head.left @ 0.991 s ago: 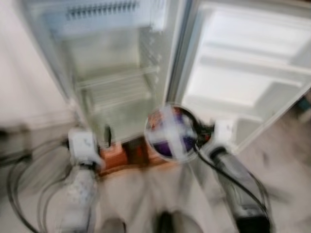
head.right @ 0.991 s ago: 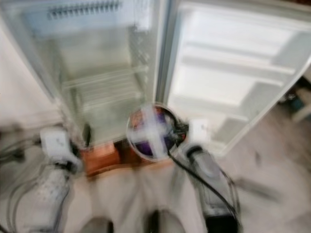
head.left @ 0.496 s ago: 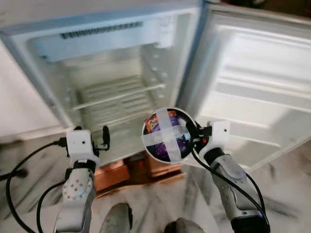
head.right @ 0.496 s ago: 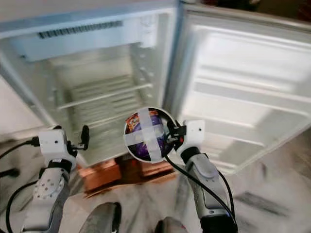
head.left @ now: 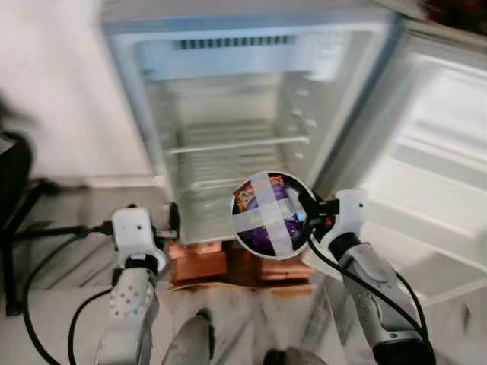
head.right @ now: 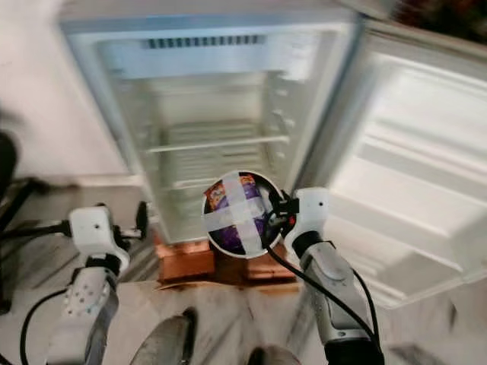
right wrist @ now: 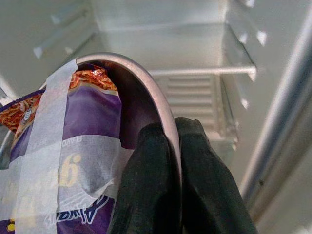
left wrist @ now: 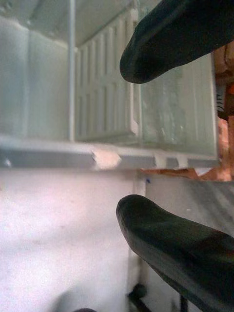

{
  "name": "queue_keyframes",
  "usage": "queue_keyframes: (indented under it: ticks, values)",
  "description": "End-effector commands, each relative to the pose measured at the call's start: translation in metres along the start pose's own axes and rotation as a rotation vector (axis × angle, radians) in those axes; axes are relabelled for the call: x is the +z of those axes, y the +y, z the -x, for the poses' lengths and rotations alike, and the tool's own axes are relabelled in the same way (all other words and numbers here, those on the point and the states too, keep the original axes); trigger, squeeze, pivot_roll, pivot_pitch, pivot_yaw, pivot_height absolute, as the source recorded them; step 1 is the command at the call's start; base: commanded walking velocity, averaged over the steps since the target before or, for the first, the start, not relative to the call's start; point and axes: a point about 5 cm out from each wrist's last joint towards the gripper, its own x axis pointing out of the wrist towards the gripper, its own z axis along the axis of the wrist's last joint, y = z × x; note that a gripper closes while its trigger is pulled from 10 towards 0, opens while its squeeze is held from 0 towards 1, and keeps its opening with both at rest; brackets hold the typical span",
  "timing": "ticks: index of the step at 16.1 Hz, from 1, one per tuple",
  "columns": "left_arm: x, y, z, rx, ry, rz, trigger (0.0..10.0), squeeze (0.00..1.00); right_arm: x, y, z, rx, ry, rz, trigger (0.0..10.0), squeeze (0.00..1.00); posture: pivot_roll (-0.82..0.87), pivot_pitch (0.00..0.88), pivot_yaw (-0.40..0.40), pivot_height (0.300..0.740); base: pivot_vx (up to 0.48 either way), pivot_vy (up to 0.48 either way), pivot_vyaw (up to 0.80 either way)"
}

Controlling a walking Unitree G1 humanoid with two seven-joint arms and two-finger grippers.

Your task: Restocking fridge

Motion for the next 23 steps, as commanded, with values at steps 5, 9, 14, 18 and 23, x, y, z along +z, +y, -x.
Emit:
queue_keyframes:
  ticks: [5,9,14,18,23]
  values:
    - [-0.013,0.012,0.019,-0.085,0.027,-0.117,10.0,0.00,0.010,-0.020,0.013,-0.177,-0.087,-0.015,10.0,0.00,0.15,0.133,-0.068,0.740,0.000,0.000,0.42]
    - [-0.009,0.015,0.012,-0.107,-0.021,-0.169,10.0,0.00,0.006,-0.022,0.019,-0.226,-0.093,-0.017,10.0,0.00,0.15,0.101,-0.056,0.740,0.000,0.000,0.00]
    - [-0.004,0.013,-0.001,-0.126,-0.065,-0.179,10.0,0.00,0.008,-0.023,0.011,-0.242,-0.102,-0.018,10.0,0.00,0.15,0.102,-0.050,0.740,0.101,0.000,0.00]
    - [-0.008,0.008,0.004,-0.128,-0.054,-0.151,10.0,0.00,0.007,-0.022,0.009,-0.239,-0.096,-0.017,10.0,0.00,0.16,0.105,-0.055,0.740,0.000,0.000,0.00]
    - [-0.009,0.007,0.005,-0.122,-0.043,-0.136,10.0,0.00,0.006,-0.022,0.009,-0.226,-0.091,-0.014,10.0,0.00,0.15,0.112,-0.059,0.740,0.000,0.231,0.00]
